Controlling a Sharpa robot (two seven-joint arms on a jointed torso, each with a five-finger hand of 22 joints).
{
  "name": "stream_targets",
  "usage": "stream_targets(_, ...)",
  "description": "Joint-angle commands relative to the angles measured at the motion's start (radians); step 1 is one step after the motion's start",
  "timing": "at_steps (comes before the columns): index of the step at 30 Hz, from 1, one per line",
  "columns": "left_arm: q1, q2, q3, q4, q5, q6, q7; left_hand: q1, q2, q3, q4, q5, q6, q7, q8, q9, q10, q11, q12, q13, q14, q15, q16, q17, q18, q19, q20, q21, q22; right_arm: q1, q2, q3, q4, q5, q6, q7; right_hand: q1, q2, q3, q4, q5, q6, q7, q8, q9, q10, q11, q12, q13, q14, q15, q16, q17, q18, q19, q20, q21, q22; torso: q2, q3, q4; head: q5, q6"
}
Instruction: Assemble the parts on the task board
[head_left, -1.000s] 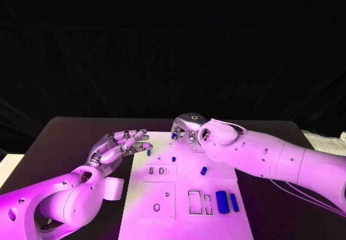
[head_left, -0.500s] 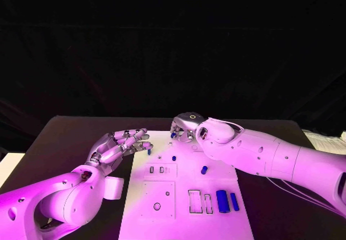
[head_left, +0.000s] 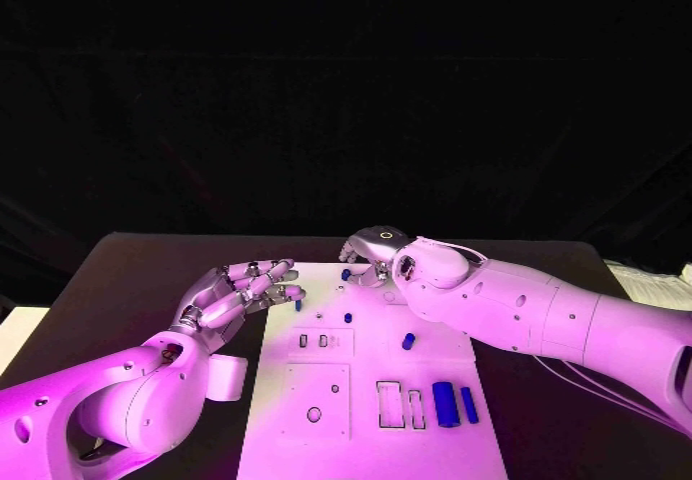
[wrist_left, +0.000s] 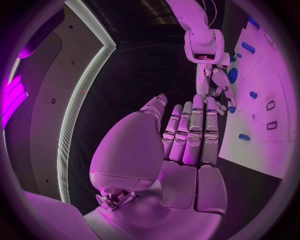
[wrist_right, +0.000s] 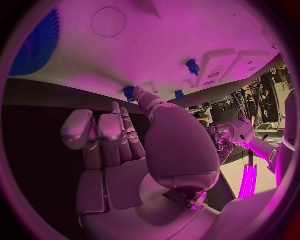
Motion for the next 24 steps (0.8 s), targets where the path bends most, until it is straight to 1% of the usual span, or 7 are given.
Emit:
stream_targets(1,0.002,-0.002,0.001,0.003,0.001,0.023,0.003,-0.002,-0.005,0.001,-0.004,-0.005,0.000,0.008,-0.004,-0.001,-0.002,0.007,-0.003,-0.001,-0.001,0.007,-0.003,0.001,0.013,0.002,0.007,-0.004,-0.001,0.000,-0.023,0.000,0.026,-0.001,-0.032,-0.011,0.010,0.001,-0.013,0.003,-0.003,0.003,0.000,0.000,0.003,0.015,-0.002,0.009,0.003,0.003,0.008,-0.001,0.001,0.006,0.000,0.003,-0.002,0.001,0.000,0.0009,-0.0014,0.000,0.002)
stream_targets(9,0.002,-0.012,0.001,0.004,0.006,0.022,0.004,-0.002,-0.006,0.001,-0.005,-0.005,0.000,0.008,-0.004,-0.001,-0.002,0.007,-0.004,-0.001,-0.001,0.007,-0.003,0.002,0.013,0.002,0.007,-0.004,-0.002,0.000,-0.159,0.012,0.155,0.056,-0.058,-0.019,0.021,0.014,-0.009,0.021,0.002,0.063,-0.006,0.011,0.008,0.129,-0.020,0.047,0.009,0.018,-0.006,0.037,0.051,-0.001,0.025,-0.006,0.025,0.044,0.000,0.0004,-0.0060,-0.006,0.006)
stream_targets(14,0.003,-0.016,0.001,0.004,0.007,0.022,0.003,-0.002,-0.006,0.001,-0.005,-0.005,0.000,0.008,-0.005,-0.001,-0.002,0.007,-0.004,-0.001,-0.001,0.007,-0.003,0.002,0.013,0.002,0.008,-0.004,-0.002,0.002,-0.257,0.027,0.227,0.176,-0.040,-0.041,0.015,-0.004,-0.008,0.033,0.018,0.081,-0.022,0.009,0.007,0.298,-0.057,0.119,0.048,0.048,-0.039,0.151,0.238,-0.034,0.101,-0.031,0.132,0.224,-0.002,0.0002,-0.0156,-0.006,0.010)
stream_targets(19,0.003,-0.014,0.001,0.000,0.010,0.024,0.003,-0.002,-0.006,0.001,-0.005,-0.005,0.000,0.008,-0.005,-0.001,-0.002,0.007,-0.004,-0.001,-0.001,0.007,-0.004,0.002,0.013,0.002,0.008,-0.004,-0.002,0.005,-0.330,0.034,0.256,0.280,0.030,-0.078,-0.016,-0.053,-0.116,0.059,0.086,0.044,-0.050,0.004,0.004,0.432,-0.088,0.259,0.187,0.058,-0.068,0.227,0.358,-0.049,0.131,-0.063,0.182,0.303,-0.004,0.0013,-0.0214,-0.009,0.011)
stream_targets(21,0.003,-0.013,0.001,-0.002,0.011,0.025,0.003,-0.002,-0.006,0.001,-0.005,-0.005,0.000,0.008,-0.005,-0.001,-0.002,0.007,-0.004,-0.001,-0.001,0.007,-0.004,0.002,0.013,0.002,0.008,-0.004,-0.002,0.005,-0.342,0.034,0.256,0.293,0.052,-0.087,-0.015,-0.046,-0.180,0.077,0.100,0.037,-0.049,0.005,0.005,0.429,-0.088,0.421,0.372,0.059,-0.068,0.249,0.394,-0.053,0.137,-0.065,0.194,0.322,-0.004,0.0020,-0.0230,-0.008,0.011)
stream_targets(22,0.003,-0.012,0.001,-0.003,0.011,0.025,0.002,-0.002,-0.006,0.001,-0.005,-0.005,0.000,0.008,-0.005,-0.001,-0.002,0.007,-0.004,-0.001,-0.001,0.007,-0.004,0.002,0.013,0.002,0.008,-0.004,-0.002,0.005,-0.347,0.035,0.255,0.298,0.062,-0.092,0.016,-0.027,-0.235,0.087,0.114,0.035,-0.052,0.008,0.007,0.381,-0.089,0.538,0.522,0.057,-0.069,0.260,0.409,-0.054,0.137,-0.065,0.201,0.331,-0.003,0.0019,-0.0214,-0.010,0.011)
stream_targets(24,0.003,-0.011,0.001,-0.005,0.012,0.026,0.002,-0.002,-0.006,0.001,-0.005,-0.005,0.000,0.008,-0.005,-0.001,-0.002,0.007,-0.004,-0.001,-0.001,0.007,-0.004,0.002,0.013,0.002,0.008,-0.004,-0.002,0.005,-0.352,0.035,0.253,0.300,0.077,-0.097,0.011,-0.022,-0.266,0.110,0.111,0.034,-0.048,0.009,0.007,0.400,-0.086,0.700,0.695,0.060,-0.064,0.274,0.436,-0.057,0.142,-0.062,0.209,0.347,-0.003,0.0020,-0.0204,-0.012,0.009)
